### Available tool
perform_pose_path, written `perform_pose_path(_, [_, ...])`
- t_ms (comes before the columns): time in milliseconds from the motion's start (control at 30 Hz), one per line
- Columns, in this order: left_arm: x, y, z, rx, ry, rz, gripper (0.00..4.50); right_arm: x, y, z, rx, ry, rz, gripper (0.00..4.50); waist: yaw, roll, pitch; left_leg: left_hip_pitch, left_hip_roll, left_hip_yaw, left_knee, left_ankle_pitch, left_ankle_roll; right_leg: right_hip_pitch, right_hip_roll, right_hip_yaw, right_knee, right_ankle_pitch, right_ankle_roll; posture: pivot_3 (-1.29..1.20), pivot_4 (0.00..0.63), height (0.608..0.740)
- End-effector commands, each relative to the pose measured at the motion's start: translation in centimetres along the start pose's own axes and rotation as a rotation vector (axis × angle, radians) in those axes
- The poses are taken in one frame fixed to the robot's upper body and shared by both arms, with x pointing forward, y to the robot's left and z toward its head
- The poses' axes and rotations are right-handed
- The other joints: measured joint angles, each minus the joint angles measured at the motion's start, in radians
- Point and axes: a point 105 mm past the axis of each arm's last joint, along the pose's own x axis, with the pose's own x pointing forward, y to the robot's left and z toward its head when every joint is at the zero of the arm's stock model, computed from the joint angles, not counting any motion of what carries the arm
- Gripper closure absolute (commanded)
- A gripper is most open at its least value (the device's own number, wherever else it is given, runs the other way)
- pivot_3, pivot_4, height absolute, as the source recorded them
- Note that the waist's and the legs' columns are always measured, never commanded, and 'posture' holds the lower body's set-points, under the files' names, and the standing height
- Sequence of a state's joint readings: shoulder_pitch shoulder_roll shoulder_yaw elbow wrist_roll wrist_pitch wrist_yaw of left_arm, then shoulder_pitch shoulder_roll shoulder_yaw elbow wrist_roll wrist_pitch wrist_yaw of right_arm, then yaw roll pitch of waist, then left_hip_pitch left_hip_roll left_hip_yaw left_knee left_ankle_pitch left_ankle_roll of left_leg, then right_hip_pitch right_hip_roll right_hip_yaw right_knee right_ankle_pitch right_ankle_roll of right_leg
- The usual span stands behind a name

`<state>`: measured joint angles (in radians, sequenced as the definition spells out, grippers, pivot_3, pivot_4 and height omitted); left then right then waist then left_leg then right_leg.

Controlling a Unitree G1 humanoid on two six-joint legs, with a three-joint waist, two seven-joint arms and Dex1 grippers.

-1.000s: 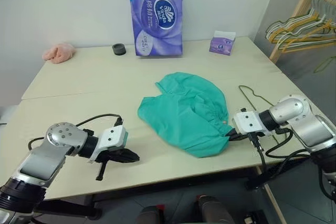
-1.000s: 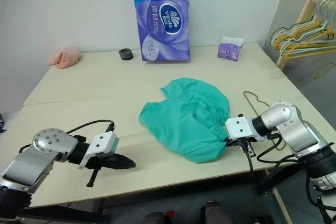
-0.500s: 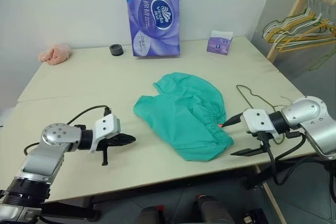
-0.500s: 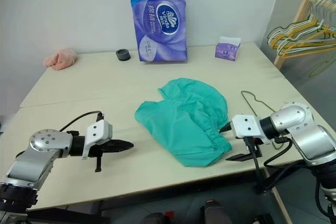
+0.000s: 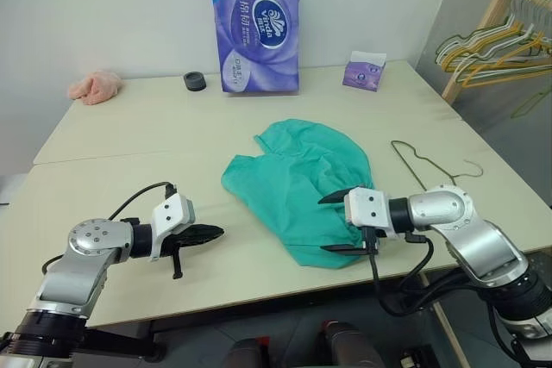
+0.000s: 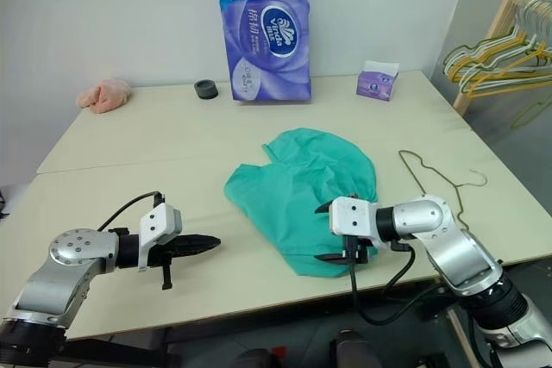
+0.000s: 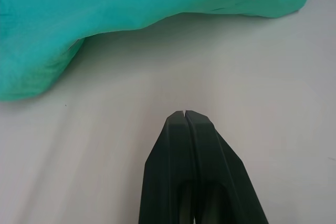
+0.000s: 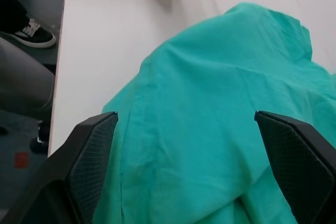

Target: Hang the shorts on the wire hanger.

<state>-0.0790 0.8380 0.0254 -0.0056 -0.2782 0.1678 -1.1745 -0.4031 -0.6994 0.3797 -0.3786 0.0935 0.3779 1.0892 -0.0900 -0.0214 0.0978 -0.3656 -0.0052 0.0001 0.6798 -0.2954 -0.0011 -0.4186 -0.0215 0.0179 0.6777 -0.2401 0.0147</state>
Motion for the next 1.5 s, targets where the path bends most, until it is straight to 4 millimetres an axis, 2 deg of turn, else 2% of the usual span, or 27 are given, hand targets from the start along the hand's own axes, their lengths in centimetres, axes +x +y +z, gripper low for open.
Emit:
perform_pose_path(33, [-0.2, -0.3, 1.3, 0.045, -0.028, -0.028, 4.5, 1.7, 1.1, 0.3, -0.032, 0.006, 0.05, 0.05, -0.002, 0.0, 0.0, 0.0, 0.0, 0.0, 0.0, 0.0, 0.0, 0.0, 0.0, 0.0, 0.0, 0.0, 0.0, -0.17, 0.085, 0.74])
perform_pose_path(167, [0.0, -0.5, 1.5, 0.049, -0.035, -0.038, 4.5, 3.0, 1.2, -0.8, -0.043, 0.056, 0.058, 0.05, -0.001, 0.0, 0.0, 0.0, 0.0, 0.0, 0.0, 0.0, 0.0, 0.0, 0.001, 0.0, 0.0, -0.002, 0.002, -0.17, 0.087, 0.74])
perform_pose_path(267, [0.2, -0.6, 1.5, 0.057, -0.037, -0.043, 4.5, 4.2, 0.3, -1.5, -0.052, 0.088, -0.001, 0.05, -0.003, -0.001, 0.0, 0.0, 0.0, 0.0, 0.0, 0.0, 0.0, 0.0, 0.001, 0.0, 0.0, -0.002, 0.002, -0.17, 0.087, 0.74])
perform_pose_path(367, [0.4, -0.7, 1.7, 0.063, -0.042, -0.044, 4.5, 4.5, -0.5, -1.6, -0.052, 0.095, -0.032, 0.59, -0.005, 0.0, 0.001, 0.0, 0.0, 0.0, -0.001, 0.0, 0.0, 0.0, 0.001, 0.0, 0.0, -0.002, 0.001, -0.17, 0.089, 0.74])
perform_pose_path(567, [0.7, -0.7, 2.2, 0.09, -0.055, -0.046, 4.5, 4.3, -1.8, 0.2, -0.05, 0.037, -0.055, 2.67, -0.009, 0.0, 0.001, 0.0, 0.0, -0.001, -0.001, 0.0, 0.0, 0.0, 0.001, 0.0, 0.0, -0.001, -0.001, -0.18, 0.094, 0.74])
perform_pose_path(633, [0.9, -0.8, 2.5, 0.094, -0.066, -0.053, 4.5, 4.2, -2.4, 2.0, -0.019, -0.024, -0.053, 3.47, -0.014, -0.001, 0.002, 0.0, 0.0, -0.002, -0.001, 0.0, 0.0, 0.0, 0.001, 0.0, 0.0, -0.001, -0.002, -0.18, 0.095, 0.74])
perform_pose_path(733, [1.1, -0.7, 2.7, 0.108, -0.081, -0.048, 4.5, 4.0, -3.2, 4.7, 0.021, -0.104, -0.02, 4.37, -0.023, 0.0, 0.003, 0.0, 0.001, -0.002, -0.001, 0.0, 0.0, 0.0, 0.001, 0.0, 0.0, -0.001, -0.002, -0.19, 0.099, 0.74])
perform_pose_path(800, [1.2, -0.4, 3.0, 0.107, -0.1, -0.036, 4.5, 3.8, -3.8, 6.6, 0.048, -0.16, 0.0, 4.44, -0.026, 0.0, 0.003, 0.0, 0.001, -0.003, -0.001, 0.0, 0.0, 0.0, 0.001, -0.001, 0.0, -0.001, -0.002, -0.19, 0.099, 0.74])
perform_pose_path(867, [1.3, 0.1, 3.5, 0.11, -0.131, -0.008, 4.5, 3.2, -4.3, 9.5, 0.107, -0.267, 0.034, 4.44, -0.027, 0.0, 0.003, 0.0, 0.001, -0.004, -0.001, 0.0, 0.0, 0.0, 0.001, -0.001, 0.0, -0.002, -0.003, -0.19, 0.102, 0.74])
perform_pose_path(967, [1.2, 1.0, 4.5, 0.111, -0.18, 0.048, 4.5, 0.8, -6.1, 14.2, 0.268, -0.493, 0.045, 4.44, -0.03, 0.0, 0.004, 0.0, 0.001, -0.005, -0.001, -0.001, 0.0, 0.0, 0.0, -0.001, 0.001, -0.002, -0.004, -0.18, 0.104, 0.74])
perform_pose_path(1000, [1.1, 1.3, 4.7, 0.114, -0.194, 0.065, 4.5, 0.0, -7.0, 14.3, 0.318, -0.521, 0.021, 4.44, -0.031, 0.0, 0.004, -0.001, 0.001, -0.006, -0.001, -0.001, 0.0, 0.0, 0.0, -0.002, 0.001, -0.002, -0.004, -0.18, 0.104, 0.74])
perform_pose_path(1067, [1.0, 1.5, 5.1, 0.119, -0.207, 0.083, 4.5, -0.7, -8.2, 12.7, 0.394, -0.495, -0.04, 4.44, -0.027, -0.001, 0.004, -0.001, 0.001, -0.008, -0.001, -0.001, -0.001, 0.0, -0.001, -0.003, 0.0, -0.002, -0.004, -0.18, 0.104, 0.74])
perform_pose_path(1133, [0.9, 1.4, 5.1, 0.114, -0.207, 0.078, 4.5, -0.5, -8.9, 8.6, 0.453, -0.372, -0.121, 4.44, -0.023, -0.001, 0.003, -0.001, 0.001, -0.011, -0.001, -0.001, -0.001, 0.003, -0.002, -0.006, -0.003, -0.002, -0.004, -0.18, 0.104, 0.74])
perform_pose_path(1233, [0.8, 1.1, 4.6, 0.123, -0.175, 0.056, 4.5, -0.4, -7.7, 3.0, 0.383, -0.137, -0.152, 4.44, -0.022, 0.002, 0.005, 0.001, -0.001, -0.012, -0.001, -0.002, -0.001, 0.009, -0.004, -0.008, -0.009, -0.002, -0.004, -0.18, 0.105, 0.74])
perform_pose_path(1267, [0.7, 0.9, 4.4, 0.126, -0.162, 0.045, 4.5, -0.4, -7.0, 1.7, 0.351, -0.079, -0.144, 4.44, -0.024, 0.005, 0.007, 0.001, -0.001, -0.012, -0.002, -0.002, 0.0, 0.01, -0.004, -0.008, -0.012, -0.002, -0.004, -0.18, 0.104, 0.74])
perform_pose_path(1333, [0.7, 0.4, 4.0, 0.135, -0.132, 0.009, 4.5, -0.3, -6.1, 0.4, 0.306, -0.021, -0.128, 4.44, -0.031, 0.008, 0.01, 0.0, -0.001, -0.009, -0.002, -0.002, 0.001, 0.009, -0.003, -0.006, -0.013, -0.002, -0.004, -0.18, 0.105, 0.74])
perform_pose_path(1400, [0.6, -0.2, 3.7, 0.124, -0.104, -0.045, 4.5, -0.1, -5.8, 0.0, 0.274, -0.004, -0.119, 4.44, -0.05, 0.008, 0.011, 0.0, 0.0, -0.008, -0.002, -0.003, 0.001, 0.008, -0.001, -0.004, -0.013, -0.002, -0.003, -0.19, 0.105, 0.74])
perform_pose_path(1433, [0.5, -0.5, 3.6, 0.113, -0.095, -0.069, 4.12, -0.1, -5.7, 0.0, 0.266, -0.002, -0.118, 4.5, -0.056, 0.008, 0.011, 0.001, 0.001, -0.008, -0.003, -0.003, 0.001, 0.008, 0.0, -0.004, -0.013, -0.002, -0.003, -0.19, 0.105, 0.74])
perform_pose_path(1500, [0.3, -1.4, 4.0, 0.063, -0.096, -0.136, 3.7, 0.1, -5.8, 0.1, 0.251, -0.003, -0.119, 4.5, -0.062, 0.008, 0.012, 0.001, 0.002, -0.009, -0.003, -0.003, 0.002, 0.008, 0.002, -0.004, -0.013, -0.004, -0.001, -0.19, 0.104, 0.74])
